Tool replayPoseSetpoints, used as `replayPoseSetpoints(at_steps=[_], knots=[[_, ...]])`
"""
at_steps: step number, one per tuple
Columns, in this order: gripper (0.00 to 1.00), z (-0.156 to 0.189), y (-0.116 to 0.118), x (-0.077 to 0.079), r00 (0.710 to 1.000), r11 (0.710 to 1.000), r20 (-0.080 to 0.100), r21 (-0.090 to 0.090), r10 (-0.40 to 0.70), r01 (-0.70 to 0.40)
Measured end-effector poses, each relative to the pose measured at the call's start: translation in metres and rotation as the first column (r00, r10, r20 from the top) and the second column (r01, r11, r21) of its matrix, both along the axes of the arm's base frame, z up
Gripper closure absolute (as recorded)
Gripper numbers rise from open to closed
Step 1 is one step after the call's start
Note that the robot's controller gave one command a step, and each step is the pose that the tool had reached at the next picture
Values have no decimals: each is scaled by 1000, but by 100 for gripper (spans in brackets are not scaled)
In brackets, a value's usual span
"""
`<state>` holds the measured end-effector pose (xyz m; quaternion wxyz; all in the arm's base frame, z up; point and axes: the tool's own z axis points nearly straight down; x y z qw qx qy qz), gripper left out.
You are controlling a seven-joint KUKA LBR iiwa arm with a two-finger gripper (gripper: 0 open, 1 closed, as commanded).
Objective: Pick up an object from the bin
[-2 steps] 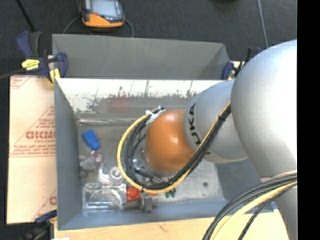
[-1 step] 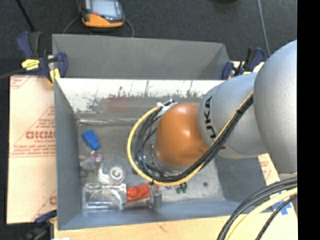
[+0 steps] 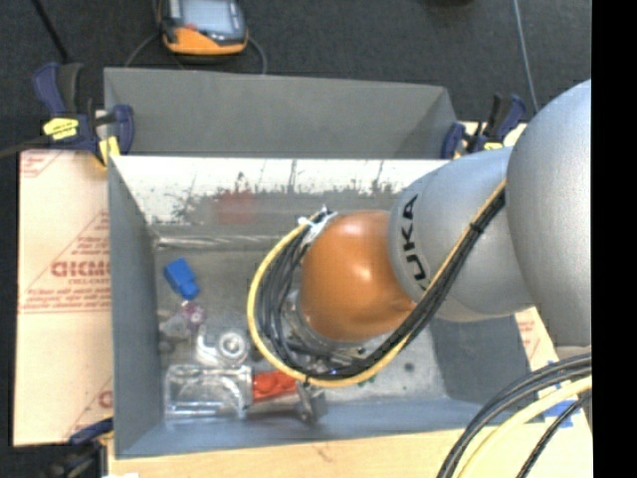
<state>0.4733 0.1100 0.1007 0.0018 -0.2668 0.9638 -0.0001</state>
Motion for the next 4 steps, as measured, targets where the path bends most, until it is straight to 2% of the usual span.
replayPoseSetpoints(at_steps=[1,2,3,4], knots=[[0,-27,2,5,995,995,17,2,100,-100],[0,-25,2,8,995,996,7,1,95,-95],[100,-25,2,8,996,996,5,1,92,-92],[100,-13,1,9,997,997,2,0,83,-83]])
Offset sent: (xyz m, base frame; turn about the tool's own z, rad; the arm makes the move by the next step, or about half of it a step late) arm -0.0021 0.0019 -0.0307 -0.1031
